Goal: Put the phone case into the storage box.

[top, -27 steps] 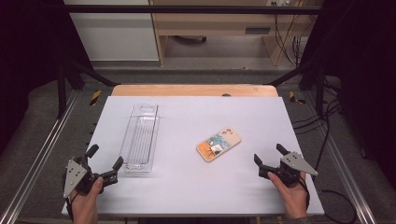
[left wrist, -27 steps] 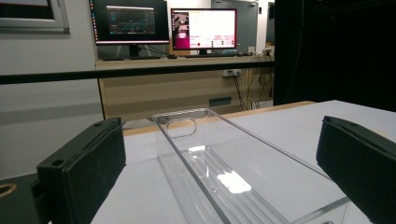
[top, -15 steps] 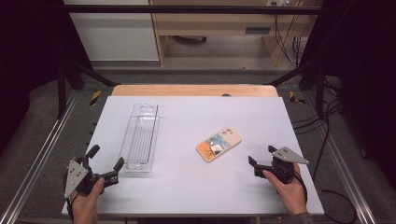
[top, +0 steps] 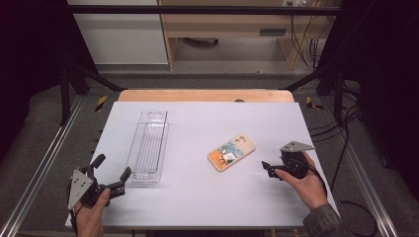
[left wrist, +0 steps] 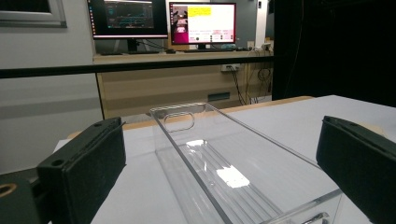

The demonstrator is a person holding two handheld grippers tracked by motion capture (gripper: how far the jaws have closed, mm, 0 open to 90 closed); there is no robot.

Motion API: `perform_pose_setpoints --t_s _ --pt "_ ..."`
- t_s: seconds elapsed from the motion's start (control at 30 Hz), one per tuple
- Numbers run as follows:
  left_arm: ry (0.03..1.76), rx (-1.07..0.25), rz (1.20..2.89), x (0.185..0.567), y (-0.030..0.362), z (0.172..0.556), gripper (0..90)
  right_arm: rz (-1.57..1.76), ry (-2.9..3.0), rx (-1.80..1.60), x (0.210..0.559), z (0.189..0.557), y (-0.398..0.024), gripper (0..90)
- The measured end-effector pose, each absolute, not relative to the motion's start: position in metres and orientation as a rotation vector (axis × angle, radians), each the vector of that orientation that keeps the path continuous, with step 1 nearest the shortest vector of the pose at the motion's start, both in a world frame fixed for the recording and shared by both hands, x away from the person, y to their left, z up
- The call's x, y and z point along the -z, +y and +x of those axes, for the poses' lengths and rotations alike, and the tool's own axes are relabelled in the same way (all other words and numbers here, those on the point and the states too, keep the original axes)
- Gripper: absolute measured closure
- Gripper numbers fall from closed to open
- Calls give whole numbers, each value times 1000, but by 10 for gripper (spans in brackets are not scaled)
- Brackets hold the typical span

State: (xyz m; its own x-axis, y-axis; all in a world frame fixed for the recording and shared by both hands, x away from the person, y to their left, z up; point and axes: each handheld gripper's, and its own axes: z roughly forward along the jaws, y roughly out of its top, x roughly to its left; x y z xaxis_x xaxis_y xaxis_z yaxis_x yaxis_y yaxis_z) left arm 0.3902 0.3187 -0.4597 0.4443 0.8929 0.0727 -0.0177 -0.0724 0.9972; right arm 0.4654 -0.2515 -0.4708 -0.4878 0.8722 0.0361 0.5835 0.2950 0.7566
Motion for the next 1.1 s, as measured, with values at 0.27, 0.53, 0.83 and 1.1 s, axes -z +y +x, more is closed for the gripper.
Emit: perform_pose_setpoints --t_s 0.27,0.53,0.83,1.1 --pt "828 -891 1441 460 317 391 11 1264 2257 -934 462 485 -242 136" --pt "836 -887 1445 461 318 391 11 1248 2321 -844 454 508 -235 147" --pt "823 -883 1459 460 315 390 11 1204 2393 -733 442 534 -221 299" --pt "820 -869 1452 460 315 390 11 1146 2446 -653 441 549 -211 445"
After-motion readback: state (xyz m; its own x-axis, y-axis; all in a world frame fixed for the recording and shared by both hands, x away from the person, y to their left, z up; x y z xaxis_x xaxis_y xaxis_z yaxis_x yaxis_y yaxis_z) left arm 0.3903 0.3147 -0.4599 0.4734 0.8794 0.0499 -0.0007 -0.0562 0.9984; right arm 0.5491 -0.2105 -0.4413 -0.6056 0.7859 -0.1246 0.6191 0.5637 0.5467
